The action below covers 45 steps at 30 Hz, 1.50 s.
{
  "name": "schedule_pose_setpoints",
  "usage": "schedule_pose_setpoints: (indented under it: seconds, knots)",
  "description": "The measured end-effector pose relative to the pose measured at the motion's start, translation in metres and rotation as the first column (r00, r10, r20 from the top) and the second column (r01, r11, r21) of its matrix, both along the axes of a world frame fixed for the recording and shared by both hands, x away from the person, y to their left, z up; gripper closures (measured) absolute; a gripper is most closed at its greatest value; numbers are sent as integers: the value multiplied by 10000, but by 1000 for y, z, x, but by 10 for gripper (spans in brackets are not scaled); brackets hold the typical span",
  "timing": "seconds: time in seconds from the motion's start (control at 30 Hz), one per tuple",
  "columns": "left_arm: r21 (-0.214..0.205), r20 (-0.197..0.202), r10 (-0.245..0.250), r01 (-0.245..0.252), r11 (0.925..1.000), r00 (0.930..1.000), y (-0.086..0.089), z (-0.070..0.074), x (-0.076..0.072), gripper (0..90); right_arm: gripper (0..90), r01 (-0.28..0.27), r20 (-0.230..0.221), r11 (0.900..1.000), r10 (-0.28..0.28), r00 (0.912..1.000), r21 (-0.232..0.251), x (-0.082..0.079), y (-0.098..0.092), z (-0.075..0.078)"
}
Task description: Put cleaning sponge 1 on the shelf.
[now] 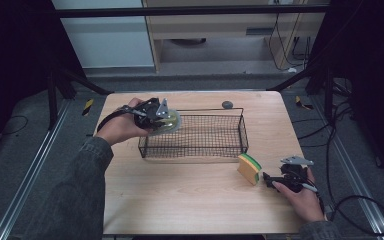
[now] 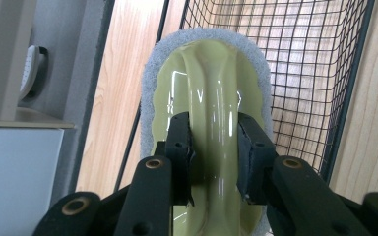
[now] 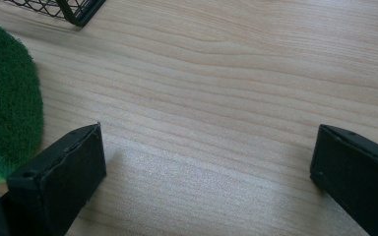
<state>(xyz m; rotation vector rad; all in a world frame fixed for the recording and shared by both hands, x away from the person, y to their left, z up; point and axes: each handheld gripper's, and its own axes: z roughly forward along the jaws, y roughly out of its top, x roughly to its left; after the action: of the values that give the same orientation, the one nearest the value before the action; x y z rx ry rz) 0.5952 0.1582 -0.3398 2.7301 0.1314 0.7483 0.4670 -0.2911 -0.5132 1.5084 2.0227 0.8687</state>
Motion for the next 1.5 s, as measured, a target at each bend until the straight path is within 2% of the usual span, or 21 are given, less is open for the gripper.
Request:
schedule_pose_setpoints:
  seconds: [0.17, 0.33, 0.73, 1.03, 1.2, 1.37, 1.5]
  knots:
    - [-196, -96, 36, -38, 9998, 9999, 2, -5, 1, 704, 6, -4, 2, 10000, 4, 10000, 1, 0, 0, 0]
    - [-91, -217, 43, -45, 9999, 9998, 2, -13, 3, 704, 6, -2, -1, 10000, 2, 10000, 4, 0, 0, 0]
    - [-235, -462, 165, -176, 9996, 9988, 3, -24, 7, 704, 6, -1, -4, 10000, 1, 10000, 31, 0, 0, 0]
    - [-132, -629, 249, -258, 9996, 9977, 5, -33, 9, 704, 6, -5, -6, 10000, 5, 10000, 26, 0, 0, 0]
    - [-362, -694, 306, -332, 9988, 9971, 6, -36, 10, 703, 6, 2, -4, 10000, -1, 10000, 27, 0, 0, 0]
    - [-208, -743, 230, -246, 9995, 9970, 4, -40, 11, 704, 6, 9, -20, 10000, -9, 10000, 34, 0, 0, 0]
    - [-266, -863, 324, -348, 9990, 9957, 4, -45, 13, 704, 6, -1, -21, 10000, 1, 10000, 32, 0, 0, 0]
